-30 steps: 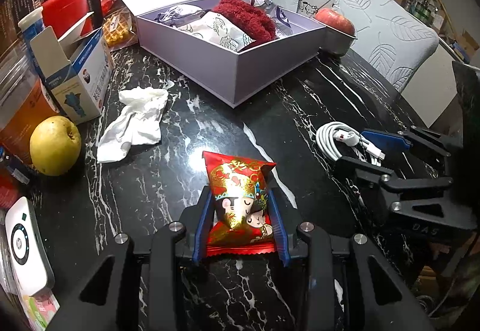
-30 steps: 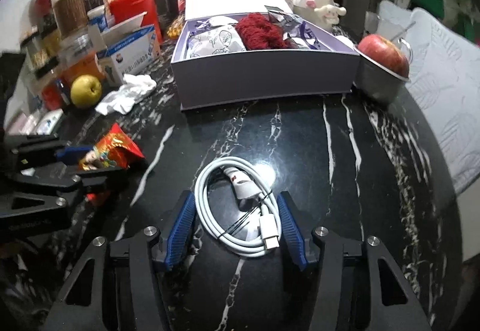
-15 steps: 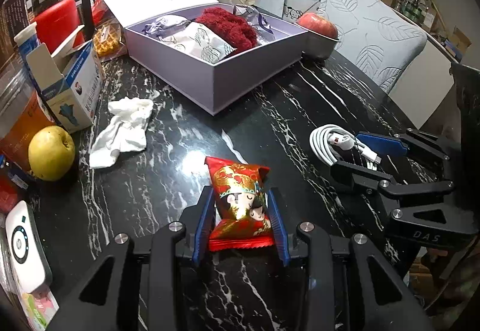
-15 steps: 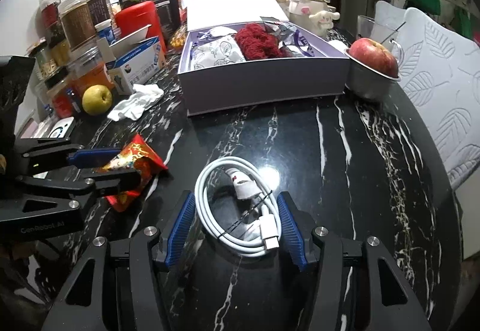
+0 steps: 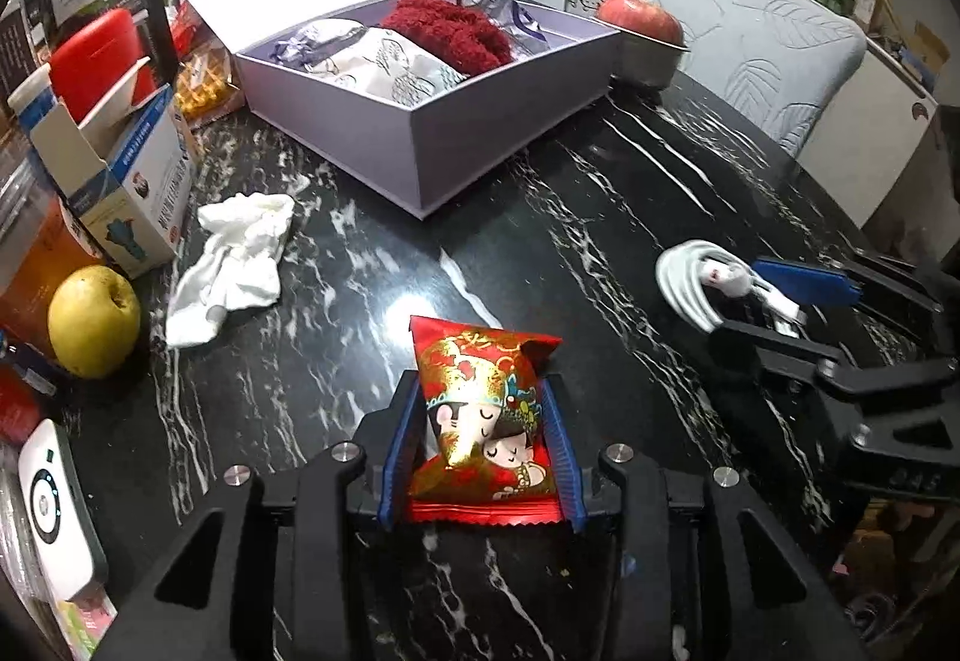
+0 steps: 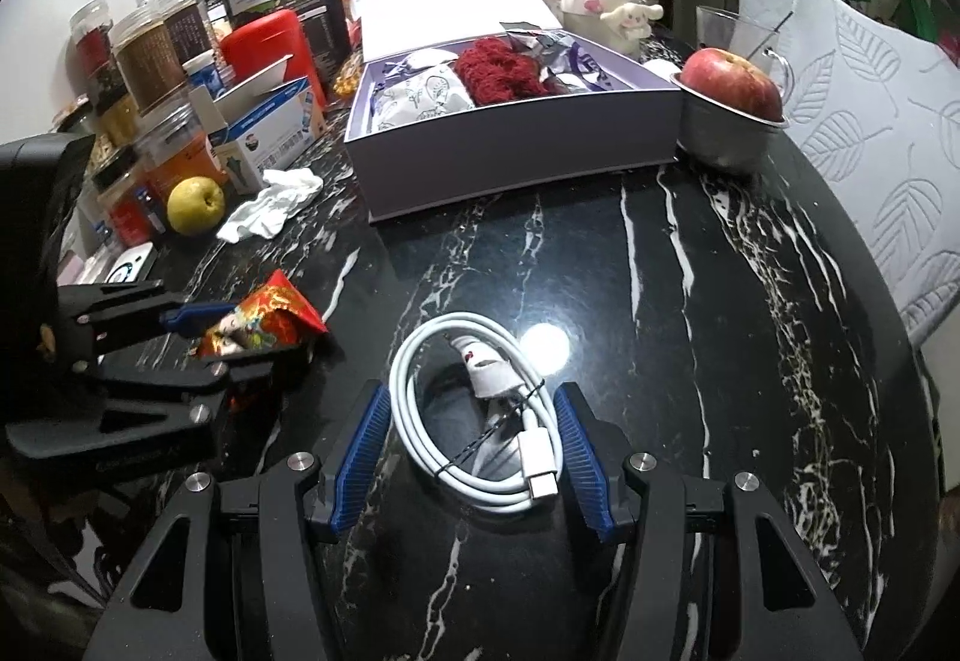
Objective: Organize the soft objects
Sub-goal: 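Lift the held packet and cable and carry both over the gift box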
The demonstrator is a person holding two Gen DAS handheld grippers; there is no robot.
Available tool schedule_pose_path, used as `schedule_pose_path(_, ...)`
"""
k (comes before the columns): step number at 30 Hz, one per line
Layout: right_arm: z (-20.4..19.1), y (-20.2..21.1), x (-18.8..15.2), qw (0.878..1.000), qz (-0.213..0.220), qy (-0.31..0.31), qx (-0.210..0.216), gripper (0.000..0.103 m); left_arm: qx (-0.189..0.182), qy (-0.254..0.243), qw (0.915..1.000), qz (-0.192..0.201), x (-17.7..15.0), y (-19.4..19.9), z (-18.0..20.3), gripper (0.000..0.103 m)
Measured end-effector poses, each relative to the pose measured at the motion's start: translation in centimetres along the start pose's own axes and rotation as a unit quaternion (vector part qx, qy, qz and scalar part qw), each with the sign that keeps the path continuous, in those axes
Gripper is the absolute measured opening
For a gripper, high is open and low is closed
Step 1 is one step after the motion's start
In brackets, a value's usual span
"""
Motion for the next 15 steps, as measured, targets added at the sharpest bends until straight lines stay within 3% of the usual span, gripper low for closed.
schedule_pose_path(2,0.1,0.1,-0.1,1.000,0.001,-0.001,-0.001,0.056,0.001,0.006,1.0000,0.007,0.1,0.0,0.0,0.033)
schedule_pose_path(15,0.2,1.4,-0.7,1.000,0.010,0.005,-0.006,0.056,-0.023,0.009,0.9993,0.027,0.2,2.7,1.2,0.033)
Point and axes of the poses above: each gripper's, at about its wrist camera, not at the fingertips, and y roughly against the way its jaws point, z to its right, x to its top, the point moved 8 cm from there along -y, roughly the way its jaws point, and after that the axes turned 13 degrees about x, right-handed, at the moved point
